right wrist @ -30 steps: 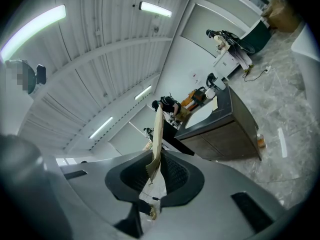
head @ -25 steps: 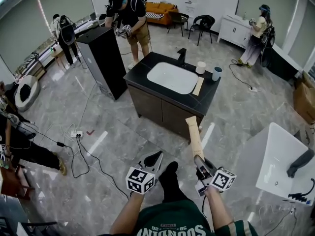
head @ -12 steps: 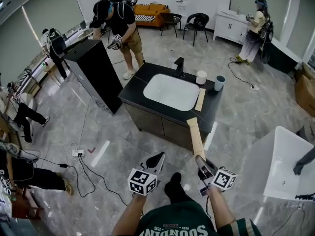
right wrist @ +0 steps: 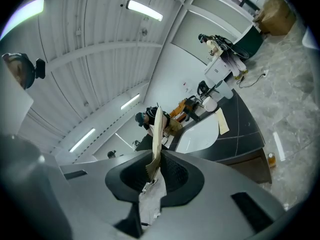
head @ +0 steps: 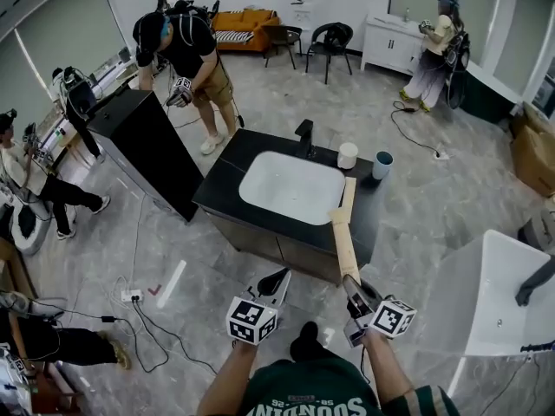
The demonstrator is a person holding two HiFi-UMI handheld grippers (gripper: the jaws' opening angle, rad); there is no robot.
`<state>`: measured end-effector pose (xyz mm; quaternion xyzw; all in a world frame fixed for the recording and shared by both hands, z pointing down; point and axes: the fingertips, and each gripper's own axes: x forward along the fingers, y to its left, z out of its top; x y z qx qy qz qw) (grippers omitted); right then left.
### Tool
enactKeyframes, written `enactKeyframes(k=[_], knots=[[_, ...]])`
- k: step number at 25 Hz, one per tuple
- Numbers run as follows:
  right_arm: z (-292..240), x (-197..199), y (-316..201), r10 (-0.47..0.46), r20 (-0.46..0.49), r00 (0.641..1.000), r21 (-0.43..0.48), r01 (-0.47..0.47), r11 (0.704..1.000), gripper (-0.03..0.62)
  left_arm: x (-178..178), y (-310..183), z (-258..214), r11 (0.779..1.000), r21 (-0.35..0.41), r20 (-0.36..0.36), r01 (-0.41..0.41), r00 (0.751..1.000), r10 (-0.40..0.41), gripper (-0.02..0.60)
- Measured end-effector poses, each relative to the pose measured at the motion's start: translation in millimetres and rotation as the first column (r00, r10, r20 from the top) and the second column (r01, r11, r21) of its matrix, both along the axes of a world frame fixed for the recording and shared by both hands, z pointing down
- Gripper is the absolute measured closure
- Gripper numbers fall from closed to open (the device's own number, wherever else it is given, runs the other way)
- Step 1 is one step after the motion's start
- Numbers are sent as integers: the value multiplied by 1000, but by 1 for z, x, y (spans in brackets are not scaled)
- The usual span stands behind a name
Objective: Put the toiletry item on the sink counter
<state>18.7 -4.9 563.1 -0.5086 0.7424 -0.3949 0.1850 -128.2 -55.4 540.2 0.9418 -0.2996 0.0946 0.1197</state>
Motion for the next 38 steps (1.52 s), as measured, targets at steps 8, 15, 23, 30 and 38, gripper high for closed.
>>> enactKeyframes(k=[8,15,23,30,38], knots=[[6,19,-29,50,-3,999,-29,-50,998,523,26,-40,0,998,2,12,-63,998,63,571],[0,35,-39,115,-2,993,-24,-115,993,523,56,-61,-8,990,12,0,-143,990,143,571],[-4,59,-45,193,11,981,-20,-193,981,523,94,-78,-13,977,25,-8,-211,978,211,571],[7,83,-48,217,25,976,-42,-216,976,522,126,-82,-13,969,33,-9,-243,970,244,571],[27,106,-90,266,100,959,-84,-258,962,523,161,-129,2,956,6,-13,-294,956,294,571]])
